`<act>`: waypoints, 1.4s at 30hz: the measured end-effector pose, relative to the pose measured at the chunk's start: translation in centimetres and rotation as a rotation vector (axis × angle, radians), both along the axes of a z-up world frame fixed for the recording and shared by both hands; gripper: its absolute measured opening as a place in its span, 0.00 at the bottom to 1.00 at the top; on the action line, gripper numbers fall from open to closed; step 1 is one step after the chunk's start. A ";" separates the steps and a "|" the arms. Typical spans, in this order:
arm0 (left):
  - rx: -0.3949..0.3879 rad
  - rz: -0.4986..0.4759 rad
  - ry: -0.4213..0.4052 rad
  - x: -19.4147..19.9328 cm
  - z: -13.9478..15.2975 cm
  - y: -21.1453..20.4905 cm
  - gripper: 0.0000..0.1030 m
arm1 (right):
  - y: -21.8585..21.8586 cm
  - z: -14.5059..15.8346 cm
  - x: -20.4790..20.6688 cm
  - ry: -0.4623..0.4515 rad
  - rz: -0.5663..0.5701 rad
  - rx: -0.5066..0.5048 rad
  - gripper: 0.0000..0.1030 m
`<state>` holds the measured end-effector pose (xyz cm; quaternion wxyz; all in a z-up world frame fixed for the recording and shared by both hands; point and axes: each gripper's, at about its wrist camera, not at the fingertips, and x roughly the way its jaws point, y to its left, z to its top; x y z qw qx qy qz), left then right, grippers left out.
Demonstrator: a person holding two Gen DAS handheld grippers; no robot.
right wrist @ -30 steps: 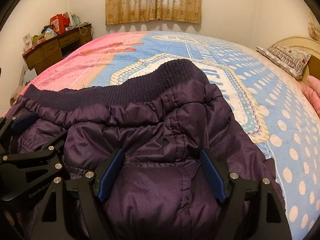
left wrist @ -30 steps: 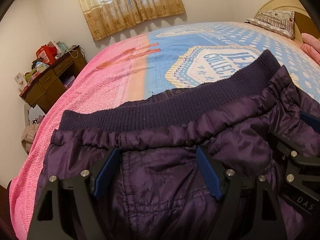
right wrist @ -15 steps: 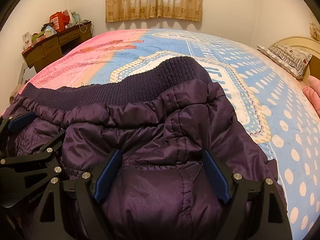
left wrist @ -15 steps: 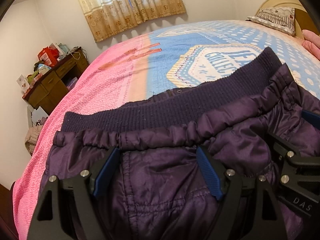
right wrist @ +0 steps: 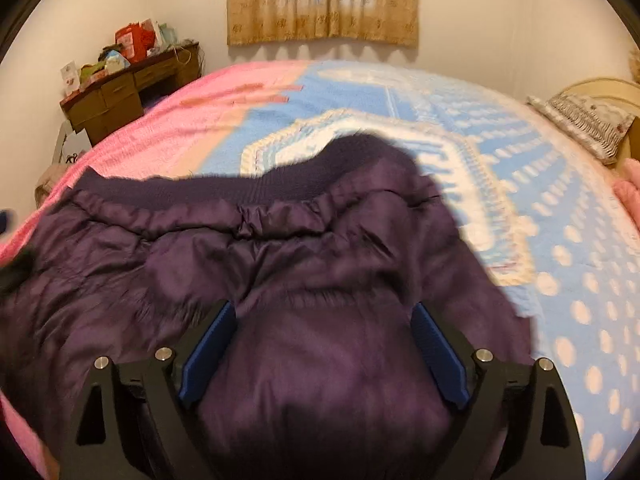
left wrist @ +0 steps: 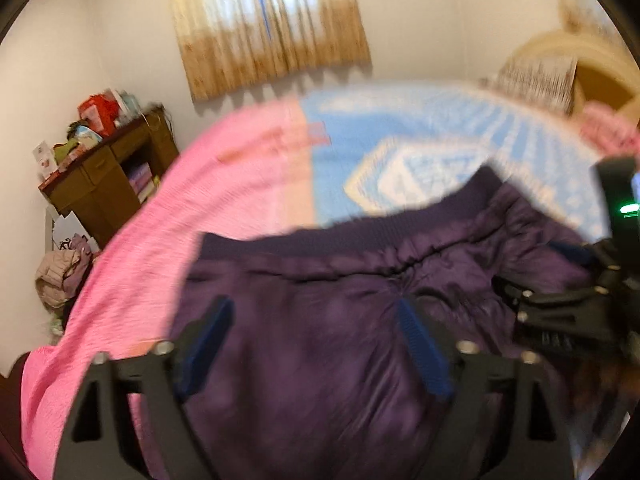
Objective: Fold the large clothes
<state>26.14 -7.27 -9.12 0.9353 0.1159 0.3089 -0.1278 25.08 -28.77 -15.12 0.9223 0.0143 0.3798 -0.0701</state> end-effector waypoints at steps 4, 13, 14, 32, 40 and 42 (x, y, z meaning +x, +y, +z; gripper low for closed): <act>-0.120 0.038 -0.032 -4.4 2.0 8.8 1.00 | 2.1 2.7 -4.1 -0.100 0.038 -0.010 0.89; -0.515 0.079 0.241 -5.8 -5.8 18.8 1.00 | 10.3 2.1 -7.1 -0.130 0.216 -0.135 0.91; -0.580 0.059 0.268 -5.4 -6.5 19.0 1.00 | 10.7 1.8 -7.0 -0.129 0.220 -0.148 0.91; -0.891 -0.095 0.318 1.2 -10.3 16.0 0.73 | 9.2 -2.9 -4.4 -0.090 0.146 -0.147 0.96; -0.843 -0.062 0.299 2.0 -10.1 14.9 0.74 | 9.7 -2.8 -4.7 -0.107 0.149 -0.131 0.96; -0.859 -0.085 0.277 2.2 -9.4 15.1 0.35 | 9.4 -2.7 -5.1 -0.120 0.151 -0.112 0.96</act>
